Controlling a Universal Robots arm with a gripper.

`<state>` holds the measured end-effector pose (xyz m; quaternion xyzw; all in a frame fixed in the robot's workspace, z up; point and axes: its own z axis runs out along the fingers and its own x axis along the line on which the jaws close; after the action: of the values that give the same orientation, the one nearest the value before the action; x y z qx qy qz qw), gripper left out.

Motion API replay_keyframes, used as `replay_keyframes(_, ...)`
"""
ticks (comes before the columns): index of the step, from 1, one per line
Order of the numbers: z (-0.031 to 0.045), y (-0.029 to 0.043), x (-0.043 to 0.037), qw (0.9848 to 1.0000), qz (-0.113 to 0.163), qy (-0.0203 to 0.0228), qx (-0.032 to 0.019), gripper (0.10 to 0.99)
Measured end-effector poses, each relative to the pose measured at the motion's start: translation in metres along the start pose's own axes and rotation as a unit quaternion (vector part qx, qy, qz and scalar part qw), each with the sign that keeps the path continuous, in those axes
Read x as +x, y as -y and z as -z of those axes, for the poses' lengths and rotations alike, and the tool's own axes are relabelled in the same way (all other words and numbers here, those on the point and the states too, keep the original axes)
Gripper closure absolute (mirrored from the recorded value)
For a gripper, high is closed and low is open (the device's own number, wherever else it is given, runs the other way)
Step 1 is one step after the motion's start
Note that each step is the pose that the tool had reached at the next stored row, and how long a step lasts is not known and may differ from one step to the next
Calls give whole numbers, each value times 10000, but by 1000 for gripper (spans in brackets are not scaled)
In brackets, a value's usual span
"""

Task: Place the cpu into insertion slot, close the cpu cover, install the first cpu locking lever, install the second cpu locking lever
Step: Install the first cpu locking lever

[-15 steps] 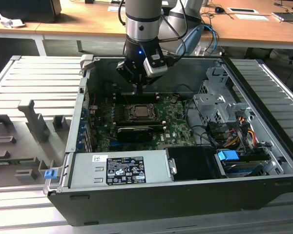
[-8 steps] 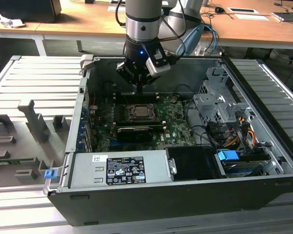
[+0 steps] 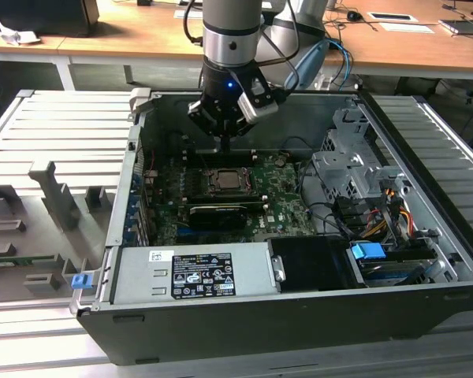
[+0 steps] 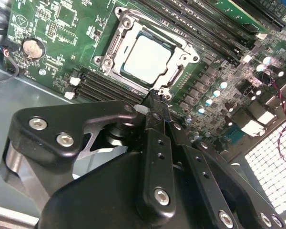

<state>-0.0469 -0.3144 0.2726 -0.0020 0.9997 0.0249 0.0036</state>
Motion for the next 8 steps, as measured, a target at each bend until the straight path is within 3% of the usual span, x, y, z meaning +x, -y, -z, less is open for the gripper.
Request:
replay_keyframes(4,-2,1,17,9997,242,-10,-6,980)
replay_keyframes(6,0,1,63,9997,251,-10,-9,980)
replay_keyframes(8,-4,0,170,9997,261,-9,-29,980)
